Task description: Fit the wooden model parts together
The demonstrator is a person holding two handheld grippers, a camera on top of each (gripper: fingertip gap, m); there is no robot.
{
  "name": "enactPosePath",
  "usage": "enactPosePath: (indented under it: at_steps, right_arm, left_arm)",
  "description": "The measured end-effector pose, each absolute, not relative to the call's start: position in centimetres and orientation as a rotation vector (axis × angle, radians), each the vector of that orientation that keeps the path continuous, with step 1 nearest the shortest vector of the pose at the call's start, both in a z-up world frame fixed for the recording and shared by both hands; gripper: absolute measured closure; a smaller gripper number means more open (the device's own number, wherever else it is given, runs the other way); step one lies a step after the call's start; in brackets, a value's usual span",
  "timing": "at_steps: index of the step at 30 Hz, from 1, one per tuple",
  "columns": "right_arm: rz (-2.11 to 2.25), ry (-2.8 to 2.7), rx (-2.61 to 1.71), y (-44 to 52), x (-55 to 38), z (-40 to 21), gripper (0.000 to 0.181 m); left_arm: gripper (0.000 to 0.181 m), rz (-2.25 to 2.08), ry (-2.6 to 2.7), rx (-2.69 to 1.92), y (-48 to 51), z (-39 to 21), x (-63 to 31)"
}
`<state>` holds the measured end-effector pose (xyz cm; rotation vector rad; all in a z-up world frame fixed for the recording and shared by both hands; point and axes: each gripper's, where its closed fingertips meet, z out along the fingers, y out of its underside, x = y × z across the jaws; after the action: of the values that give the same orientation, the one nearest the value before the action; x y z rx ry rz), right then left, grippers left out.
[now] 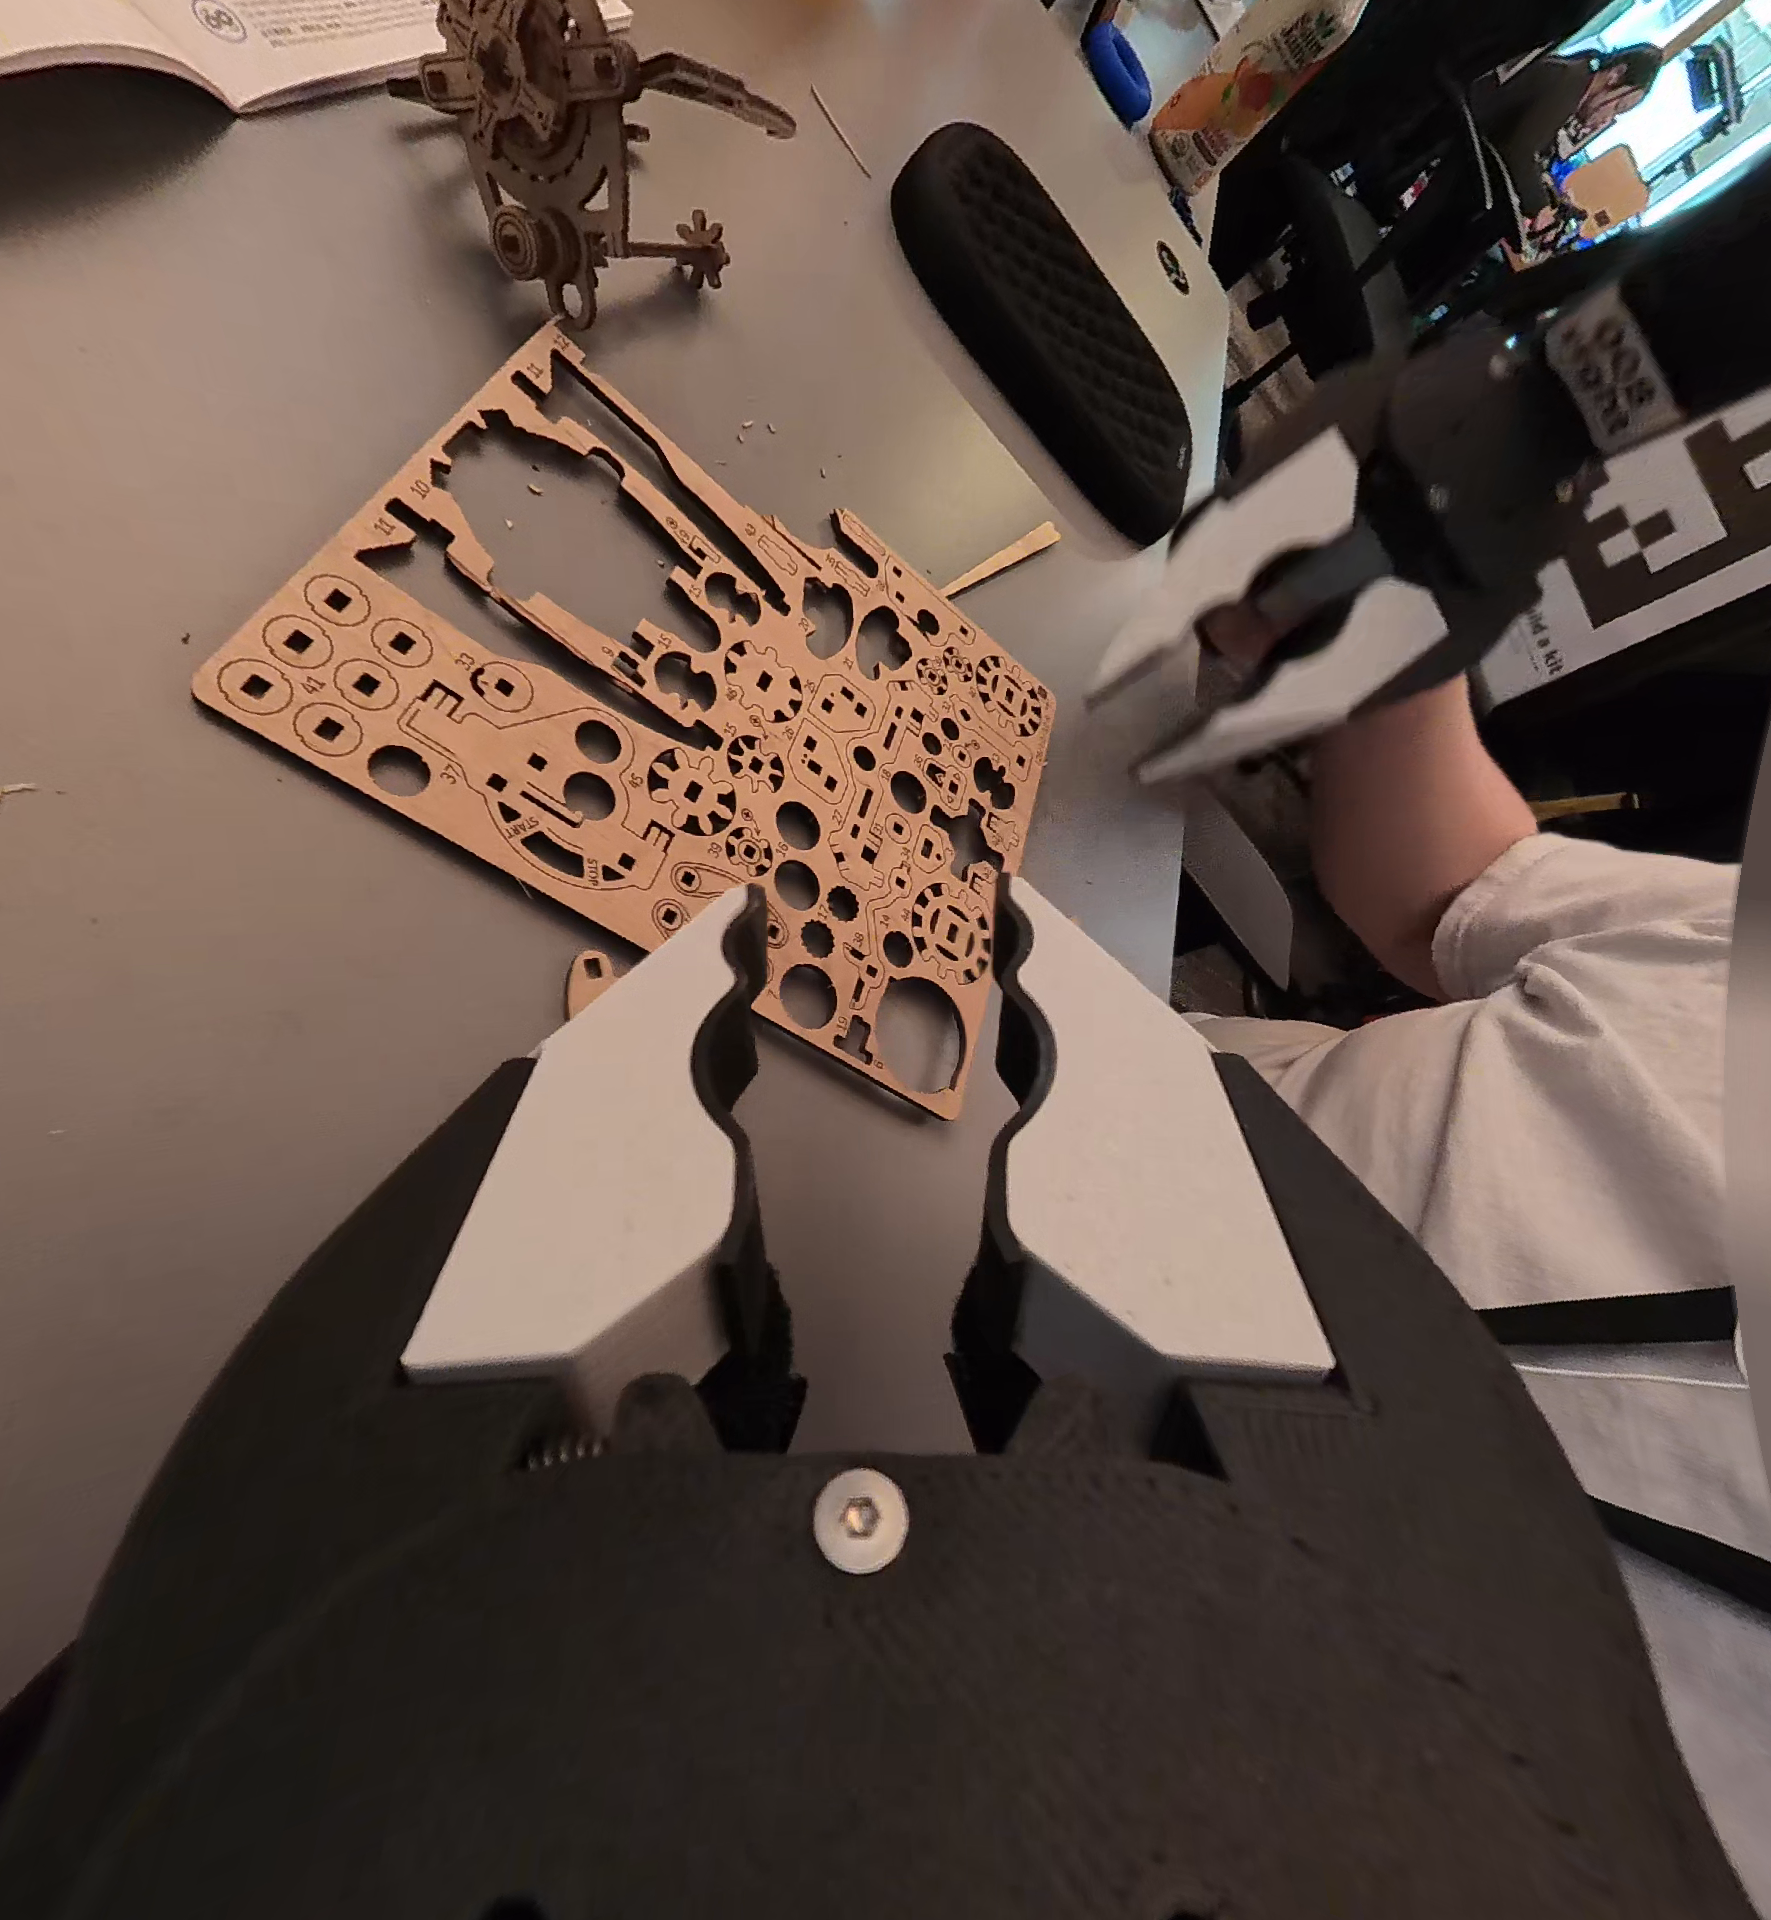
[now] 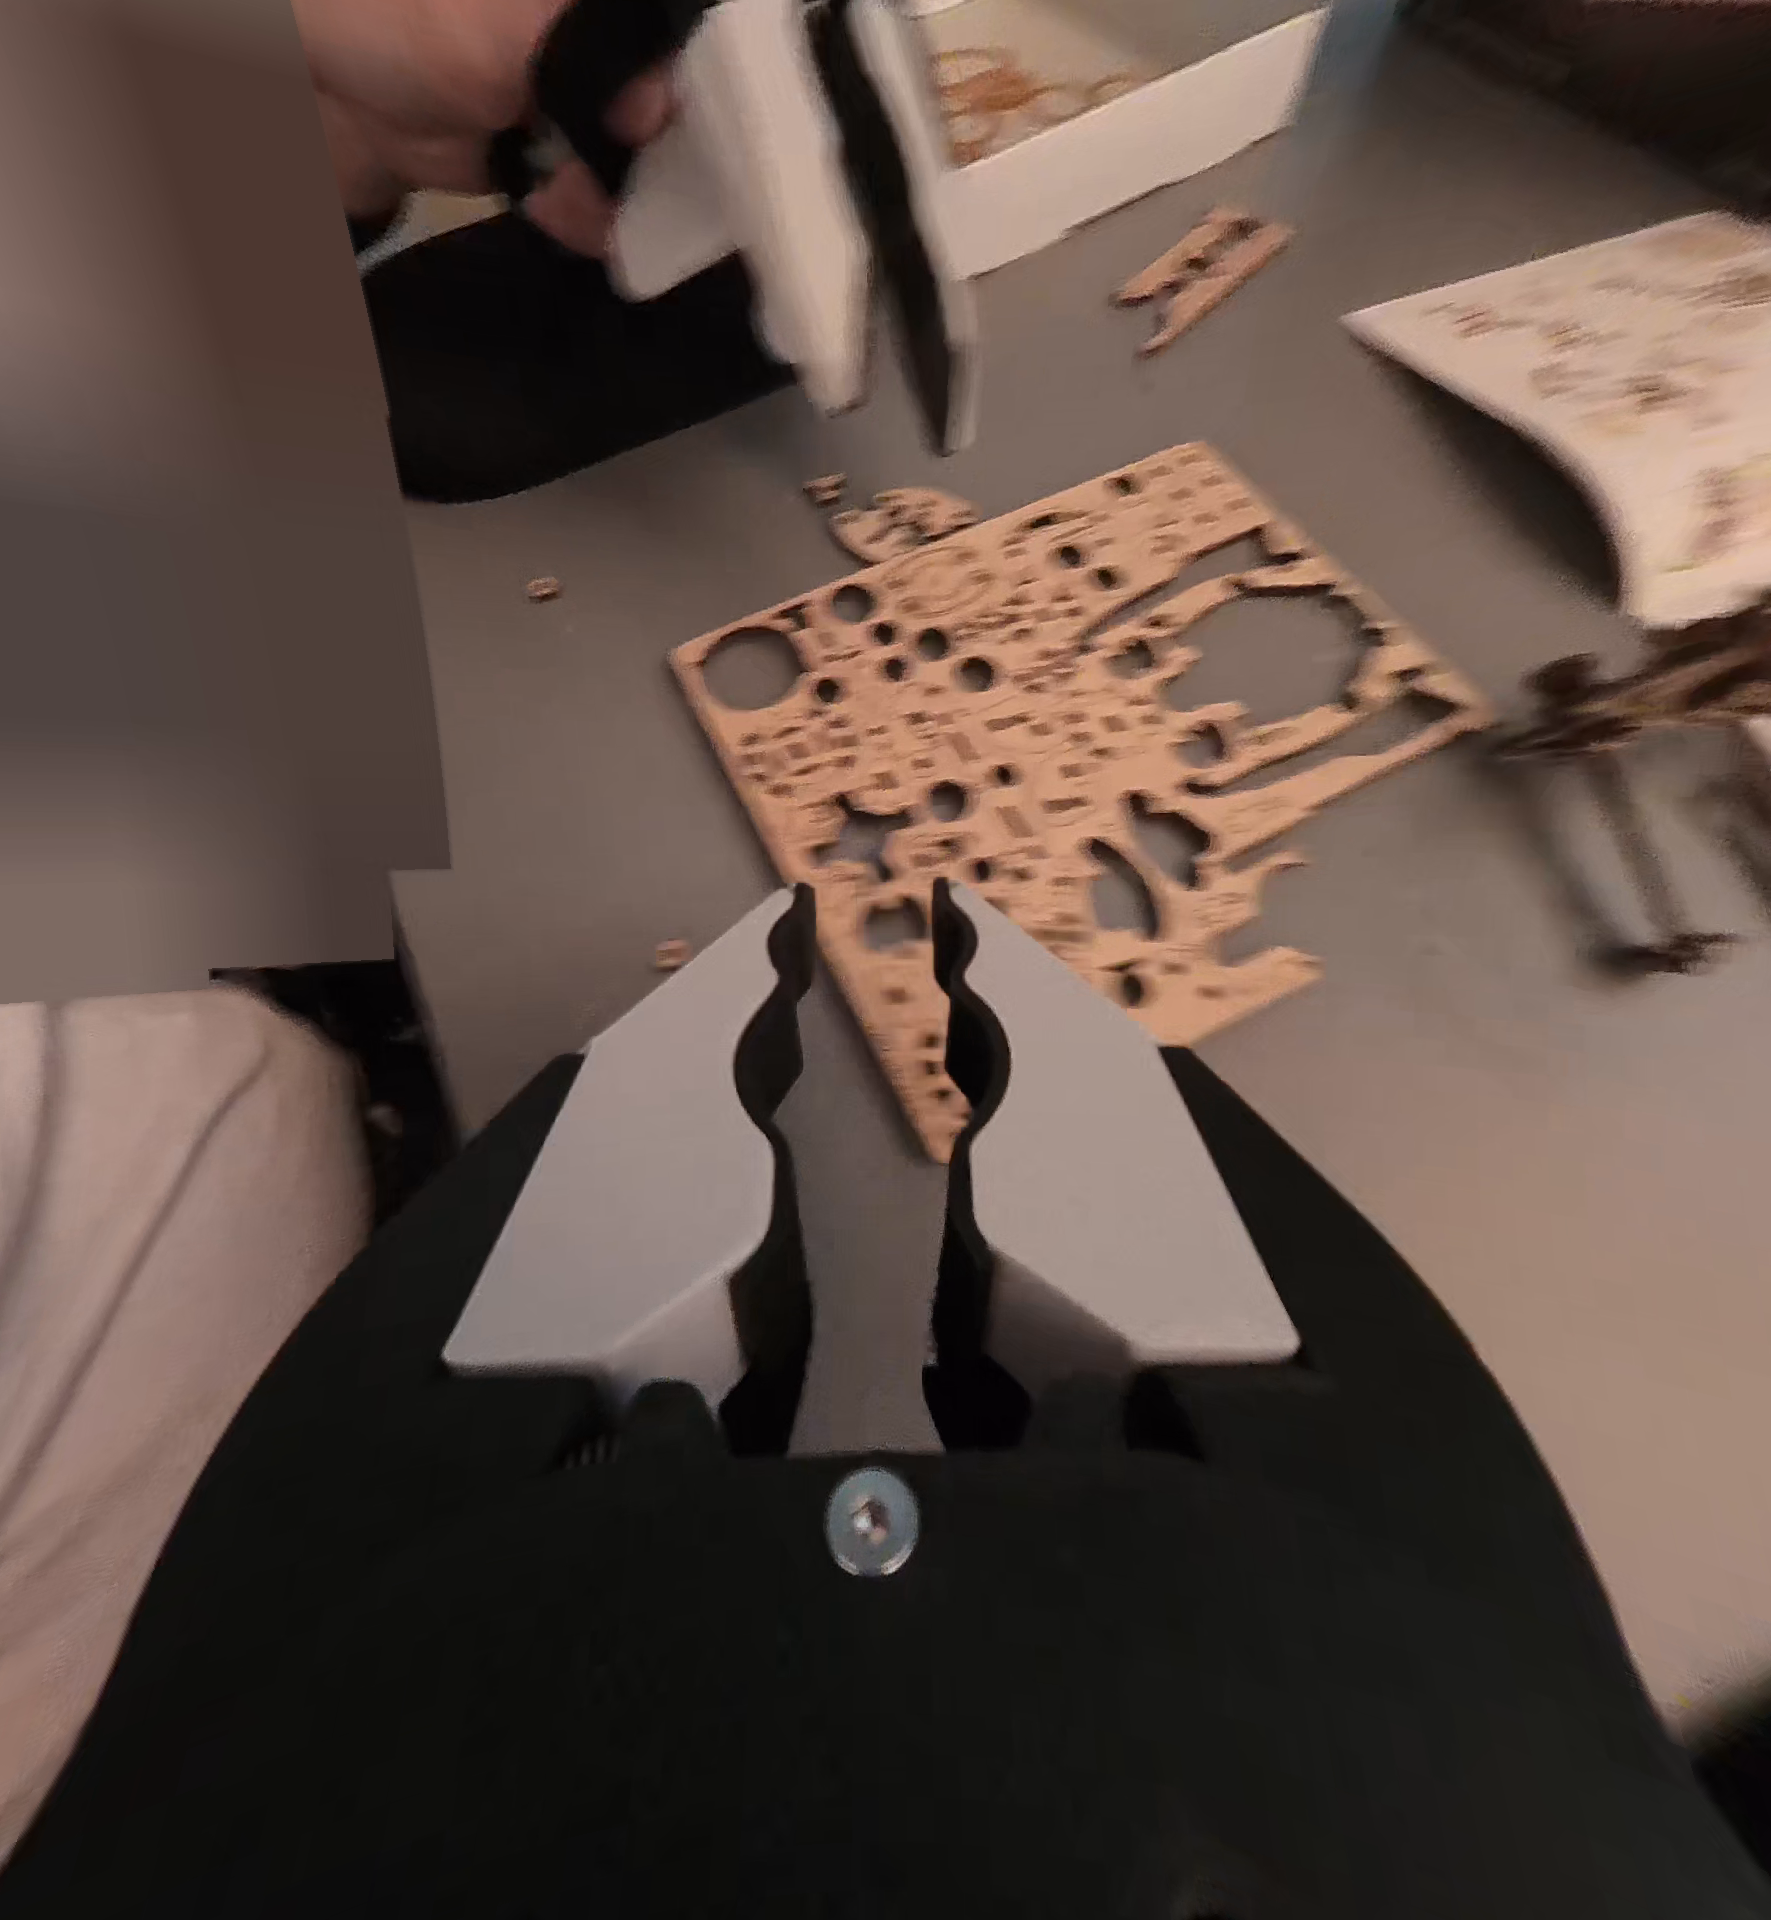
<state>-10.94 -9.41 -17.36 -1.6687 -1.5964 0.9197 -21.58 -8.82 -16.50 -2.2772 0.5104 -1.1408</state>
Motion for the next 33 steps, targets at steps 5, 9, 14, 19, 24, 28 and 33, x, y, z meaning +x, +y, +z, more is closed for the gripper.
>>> enactPosePath:
  at_steps: [5,9,14,19,24,28,33]
  right_arm:
    - [0.791,-1.56,-1.794,-3.3,-11.6,-18.1,0.16]
    - [0.718,-1.586,-1.949,-0.6,-12.4,-20.2,0.156]
    - [0.731,-1.634,-2.02,-0.6,-14.3,-21.1,0.156]
    - [0.644,-1.676,-2.07,-0.3,-14.5,-21.8,0.155]
    - [0.666,-1.687,-2.085,-0.6,-14.6,-21.8,0.155]
    - [0.56,-1.716,-2.002,-0.5,-14.6,-21.9,0.161]
    - [0.607,-1.671,-1.978,-1.7,-14.7,-20.9,0.161]
  left_arm:
    - [0.139,-1.136,0.52,-2.281,-8.9,-16.7,-21.3]
    - [0.139,-1.147,0.509,-2.293,-8.8,-17.2,-21.3]
    - [0.139,-1.163,0.517,-2.298,-9.0,-17.3,-21.0]
    - [0.139,-1.166,0.52,-2.295,-9.1,-17.2,-21.0]
    - [0.14,-1.168,0.523,-2.292,-9.2,-17.0,-20.9]
    - [0.14,-1.166,0.524,-2.289,-9.2,-17.0,-20.9]
    - [0.14,-1.196,0.512,-2.263,-9.1,-16.4,-21.0]
